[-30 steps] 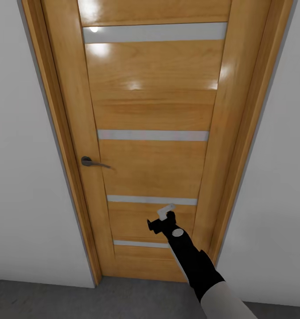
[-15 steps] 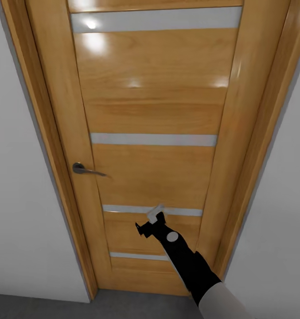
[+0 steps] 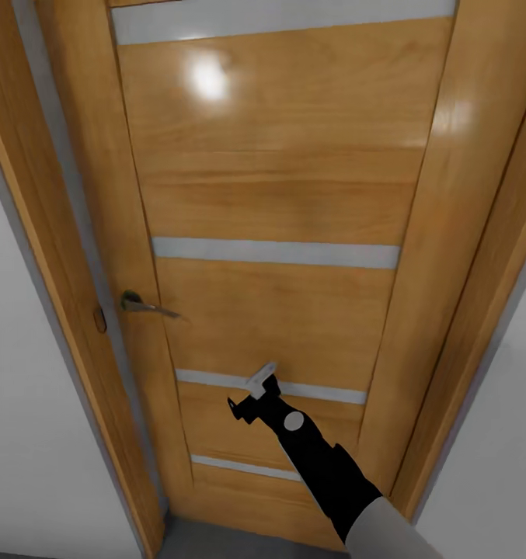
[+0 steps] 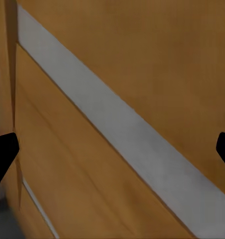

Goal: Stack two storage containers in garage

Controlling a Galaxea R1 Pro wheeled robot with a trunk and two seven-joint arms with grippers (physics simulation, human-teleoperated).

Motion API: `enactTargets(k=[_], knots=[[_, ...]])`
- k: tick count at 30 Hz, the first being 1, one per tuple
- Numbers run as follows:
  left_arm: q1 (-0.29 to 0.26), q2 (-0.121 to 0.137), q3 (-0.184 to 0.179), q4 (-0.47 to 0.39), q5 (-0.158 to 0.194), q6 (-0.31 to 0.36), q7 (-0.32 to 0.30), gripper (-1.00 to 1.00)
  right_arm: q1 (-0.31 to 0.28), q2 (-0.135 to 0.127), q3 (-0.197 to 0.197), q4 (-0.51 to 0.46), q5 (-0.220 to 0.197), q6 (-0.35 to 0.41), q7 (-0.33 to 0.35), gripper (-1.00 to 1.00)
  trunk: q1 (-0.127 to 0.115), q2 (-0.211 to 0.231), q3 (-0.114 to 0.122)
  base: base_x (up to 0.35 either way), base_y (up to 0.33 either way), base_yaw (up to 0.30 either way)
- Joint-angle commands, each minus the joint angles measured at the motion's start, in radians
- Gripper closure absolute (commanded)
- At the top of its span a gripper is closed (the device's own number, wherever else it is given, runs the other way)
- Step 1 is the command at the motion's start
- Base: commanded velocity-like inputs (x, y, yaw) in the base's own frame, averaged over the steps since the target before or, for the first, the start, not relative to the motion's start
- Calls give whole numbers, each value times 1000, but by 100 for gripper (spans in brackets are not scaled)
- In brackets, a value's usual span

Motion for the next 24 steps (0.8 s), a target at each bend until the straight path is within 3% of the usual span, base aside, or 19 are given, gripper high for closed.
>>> enactTargets(k=[1, 6, 10, 11, 12, 15, 18, 20, 24], knots=[[0, 0, 2, 0, 5, -2, 0, -100, -1, 0, 1, -2, 13, 5, 0, -100, 0, 0, -1, 227, 0, 0], [0, 0, 1, 0, 5, -2, 0, -100, -1, 0, 4, 0, 18, 5, -8, -100, 0, 0, -1, 204, 0, 0], [0, 0, 2, 0, 5, -3, 0, -100, -6, 0, 3, 4, 52, 5, -19, -100, 0, 0, -1, 170, 0, 0], [0, 0, 2, 0, 5, -3, 0, -100, -24, 0, 2, 23, 62, 5, -35, -100, 0, 0, -1, 160, 0, 0], [0, 0, 1, 0, 5, -2, 0, -100, -100, 0, -1, 124, 67, 4, -93, -100, 0, 0, -1, 154, 0, 0], [0, 0, 2, 0, 5, -2, 0, -100, -160, 0, -4, 223, 61, -4, -139, -100, 0, 0, -1, 153, 0, 0], [0, 0, 2, 0, 5, -3, 0, -100, -222, 0, -6, 331, 36, -34, -183, -100, 0, 0, -1, 151, 0, 0], [0, 0, 2, 0, 5, -3, 0, -100, -265, 0, -7, 403, -2, -58, -209, -100, 0, 0, -1, 148, 0, 0], [0, 0, 2, 0, 5, -3, 0, -100, -305, 0, -8, 443, -34, -68, -230, -100, 0, 0, -1, 144, 0, 0]])
